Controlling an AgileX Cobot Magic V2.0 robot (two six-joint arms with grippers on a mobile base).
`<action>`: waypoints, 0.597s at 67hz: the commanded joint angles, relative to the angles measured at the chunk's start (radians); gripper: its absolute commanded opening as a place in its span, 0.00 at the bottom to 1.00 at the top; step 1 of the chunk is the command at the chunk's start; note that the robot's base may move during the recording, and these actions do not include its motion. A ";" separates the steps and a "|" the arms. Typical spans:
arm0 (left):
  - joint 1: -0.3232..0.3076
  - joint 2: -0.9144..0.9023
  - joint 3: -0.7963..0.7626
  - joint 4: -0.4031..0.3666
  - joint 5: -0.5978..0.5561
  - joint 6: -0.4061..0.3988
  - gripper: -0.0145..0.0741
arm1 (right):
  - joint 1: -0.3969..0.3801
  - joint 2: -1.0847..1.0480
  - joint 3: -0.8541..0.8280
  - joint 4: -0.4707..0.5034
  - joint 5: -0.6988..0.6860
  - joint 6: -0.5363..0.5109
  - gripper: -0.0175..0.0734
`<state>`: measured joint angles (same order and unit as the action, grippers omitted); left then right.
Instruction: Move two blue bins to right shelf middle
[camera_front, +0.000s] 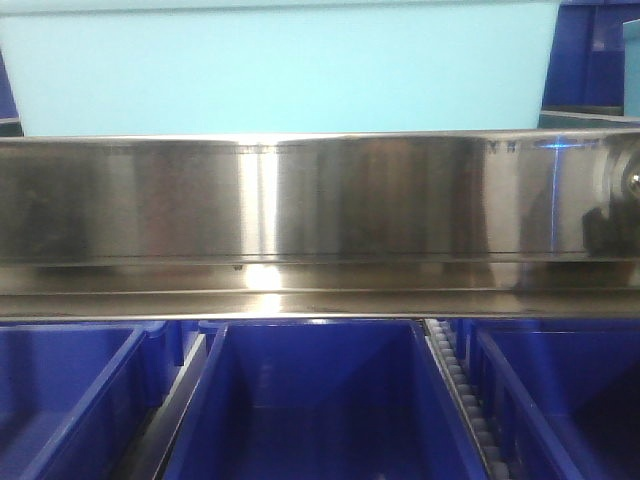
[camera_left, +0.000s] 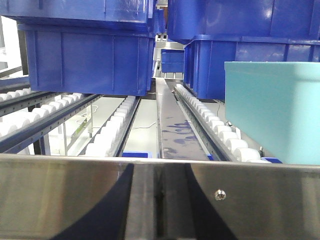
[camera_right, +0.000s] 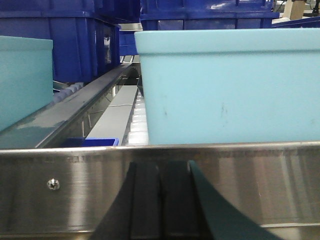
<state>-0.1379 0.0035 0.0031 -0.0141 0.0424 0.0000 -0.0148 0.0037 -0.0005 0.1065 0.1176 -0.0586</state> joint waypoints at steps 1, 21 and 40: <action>0.004 -0.003 -0.003 -0.008 -0.015 0.000 0.04 | 0.004 -0.004 0.001 0.003 -0.021 -0.005 0.01; 0.004 -0.003 -0.003 -0.008 -0.015 0.000 0.04 | 0.004 -0.004 0.001 0.003 -0.021 -0.005 0.01; 0.004 -0.003 -0.003 -0.008 -0.052 0.000 0.04 | 0.004 -0.004 0.001 0.003 -0.059 -0.005 0.01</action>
<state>-0.1379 0.0035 0.0031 -0.0141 0.0380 0.0000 -0.0148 0.0037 -0.0005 0.1065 0.1079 -0.0586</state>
